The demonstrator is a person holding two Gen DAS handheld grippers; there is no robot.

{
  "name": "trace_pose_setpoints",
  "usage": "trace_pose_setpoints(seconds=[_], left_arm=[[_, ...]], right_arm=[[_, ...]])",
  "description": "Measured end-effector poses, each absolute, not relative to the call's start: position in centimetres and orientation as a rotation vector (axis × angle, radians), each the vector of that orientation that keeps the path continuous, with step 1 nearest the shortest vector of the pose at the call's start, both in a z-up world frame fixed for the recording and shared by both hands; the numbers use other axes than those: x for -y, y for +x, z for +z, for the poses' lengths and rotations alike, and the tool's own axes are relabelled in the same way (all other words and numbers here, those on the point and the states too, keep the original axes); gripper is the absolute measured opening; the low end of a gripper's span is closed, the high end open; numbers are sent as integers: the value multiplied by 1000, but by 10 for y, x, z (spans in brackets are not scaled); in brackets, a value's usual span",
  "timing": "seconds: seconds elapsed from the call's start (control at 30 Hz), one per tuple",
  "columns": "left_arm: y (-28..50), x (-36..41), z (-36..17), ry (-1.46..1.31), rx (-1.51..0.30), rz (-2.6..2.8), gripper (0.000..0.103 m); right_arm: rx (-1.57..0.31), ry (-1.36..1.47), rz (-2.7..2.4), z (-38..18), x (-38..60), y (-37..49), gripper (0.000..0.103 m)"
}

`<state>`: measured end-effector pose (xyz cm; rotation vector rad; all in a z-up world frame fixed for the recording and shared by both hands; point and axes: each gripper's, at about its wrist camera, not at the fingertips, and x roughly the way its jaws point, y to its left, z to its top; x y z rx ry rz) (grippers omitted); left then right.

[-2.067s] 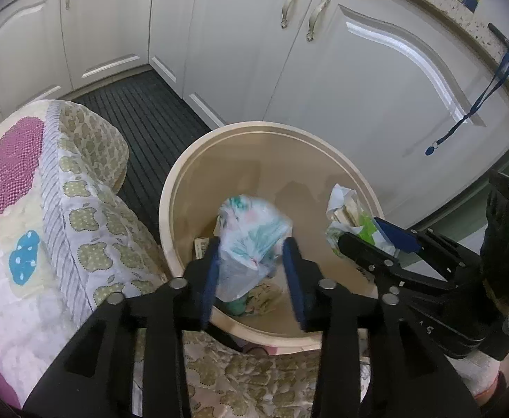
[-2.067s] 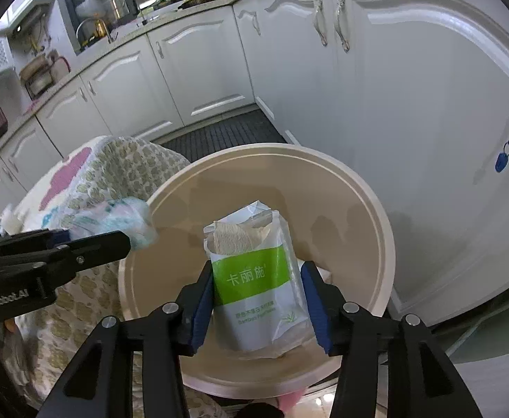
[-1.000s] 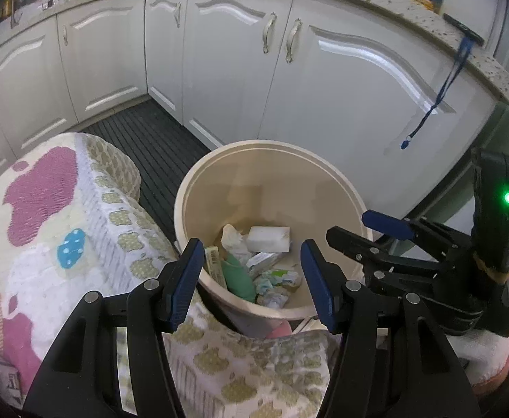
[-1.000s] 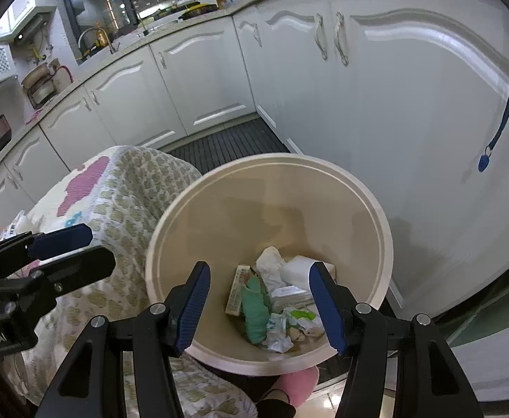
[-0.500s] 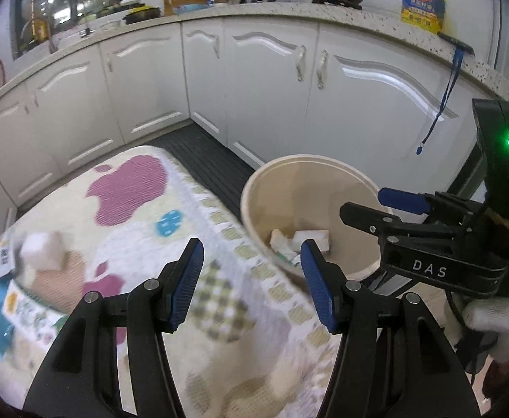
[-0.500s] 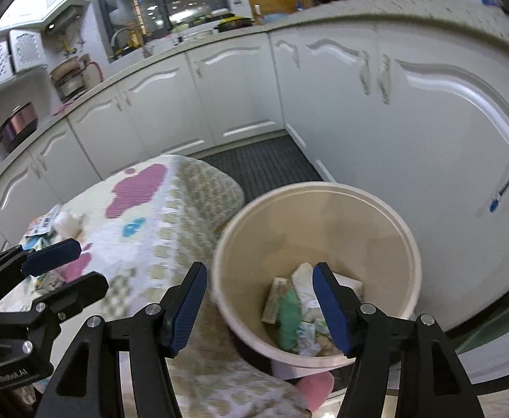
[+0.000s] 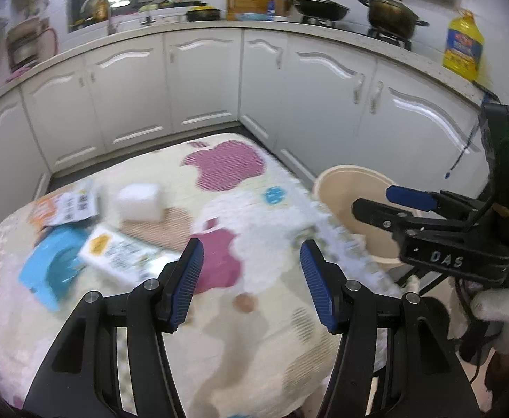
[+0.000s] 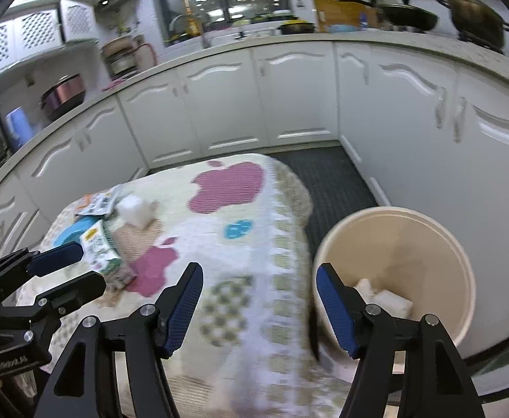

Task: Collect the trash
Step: 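Move both tools back over the table toward the milk carton and blue packet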

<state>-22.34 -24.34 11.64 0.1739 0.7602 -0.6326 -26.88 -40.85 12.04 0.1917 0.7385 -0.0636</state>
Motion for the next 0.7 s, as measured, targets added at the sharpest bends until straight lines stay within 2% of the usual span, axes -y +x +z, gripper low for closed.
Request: trace_pose_setpoints(seconds=[0.33,0.7], left_arm=[[-195,145,114,61,-817,-504,57],[-150,77,101,-24,-909,-503,57]], right_arm=[[-778,150,74,113,350,-241,70],[-812,79,254,109,289,-205,71]])
